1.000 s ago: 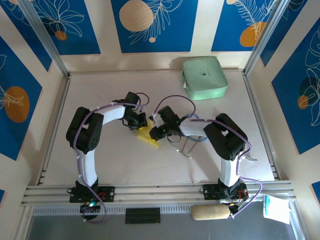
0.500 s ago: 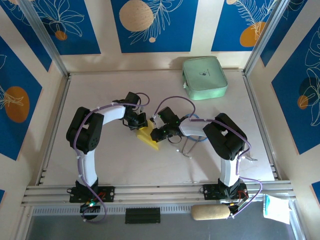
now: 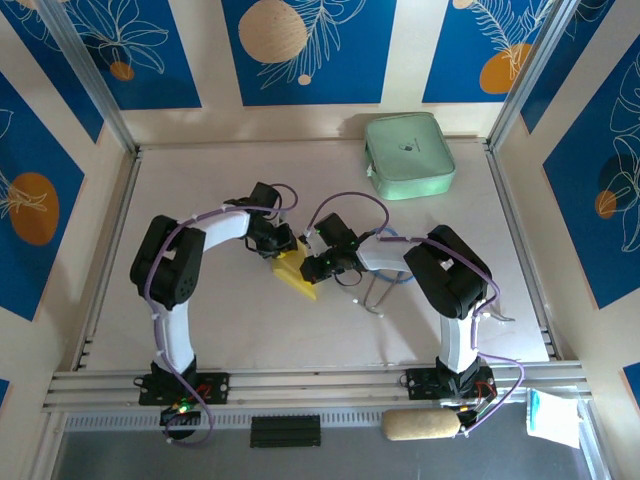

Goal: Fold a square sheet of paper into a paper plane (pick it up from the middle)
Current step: Third fold the triangle at the center of the table.

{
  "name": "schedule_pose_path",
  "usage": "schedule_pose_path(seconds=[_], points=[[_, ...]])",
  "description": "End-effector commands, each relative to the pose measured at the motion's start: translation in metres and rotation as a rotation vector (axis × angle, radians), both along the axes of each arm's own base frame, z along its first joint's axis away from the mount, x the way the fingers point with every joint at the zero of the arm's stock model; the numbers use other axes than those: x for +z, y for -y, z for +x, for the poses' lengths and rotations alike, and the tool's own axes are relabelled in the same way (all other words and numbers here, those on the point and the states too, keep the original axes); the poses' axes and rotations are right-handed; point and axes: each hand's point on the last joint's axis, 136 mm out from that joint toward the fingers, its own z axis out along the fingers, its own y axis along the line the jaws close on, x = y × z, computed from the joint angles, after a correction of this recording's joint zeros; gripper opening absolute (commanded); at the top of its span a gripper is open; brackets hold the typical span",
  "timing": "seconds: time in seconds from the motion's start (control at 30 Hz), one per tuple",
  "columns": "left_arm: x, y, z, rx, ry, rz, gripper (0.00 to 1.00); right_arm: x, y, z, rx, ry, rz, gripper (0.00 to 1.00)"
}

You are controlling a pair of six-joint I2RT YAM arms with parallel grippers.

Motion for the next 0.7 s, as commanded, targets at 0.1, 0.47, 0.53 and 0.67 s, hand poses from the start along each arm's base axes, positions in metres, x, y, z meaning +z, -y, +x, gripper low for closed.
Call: schedule_pose_path(seconds=[0.1, 0.47, 0.53, 0.67], points=[[0.05, -0.02, 0.002, 0.171, 0.128, -0.038, 0.27, -0.01, 0.002, -0.003, -0.012, -0.044, -0.024, 0.0], [0.053, -0.004, -0.043, 0.296, 0.112, -0.281, 0.33, -0.009, 0.001, -0.002, -0.017, -0.059, -0.021, 0.0], [0.044, 0.0, -0.05, 0.303, 0.09, -0.287, 0.28, -0.009, 0.0, -0.001, -0.016, -0.059, -0.021, 0.0], [0.026, -0.001, -0.058, 0.323, 0.059, -0.273, 0.22, -0.009, 0.0, -0.001, -0.015, -0.061, -0.023, 0.0]])
